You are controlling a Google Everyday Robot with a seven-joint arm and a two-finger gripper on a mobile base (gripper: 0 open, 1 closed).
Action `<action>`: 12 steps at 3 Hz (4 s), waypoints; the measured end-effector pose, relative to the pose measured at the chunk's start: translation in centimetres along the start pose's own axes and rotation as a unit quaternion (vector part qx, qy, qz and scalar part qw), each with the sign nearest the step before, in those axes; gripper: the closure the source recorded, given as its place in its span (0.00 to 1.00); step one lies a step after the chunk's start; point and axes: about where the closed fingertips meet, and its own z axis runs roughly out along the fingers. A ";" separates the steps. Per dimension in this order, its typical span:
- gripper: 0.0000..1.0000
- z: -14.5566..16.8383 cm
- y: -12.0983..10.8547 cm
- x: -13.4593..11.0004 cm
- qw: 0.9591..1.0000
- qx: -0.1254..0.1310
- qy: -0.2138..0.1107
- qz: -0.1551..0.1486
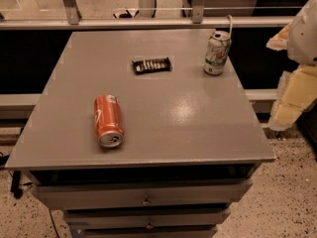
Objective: Pick 7up can
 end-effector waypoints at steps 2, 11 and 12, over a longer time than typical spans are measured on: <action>0.00 0.7 -0.9 0.0 1.000 0.005 -0.012 0.004; 0.41 16.9 -24.6 -6.0 0.863 0.084 -0.462 0.187; 0.64 16.6 -24.0 -7.3 0.858 0.072 -0.471 0.191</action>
Offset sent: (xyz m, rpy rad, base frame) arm 0.0257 -0.0057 -0.0159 0.0563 -0.0130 -0.0086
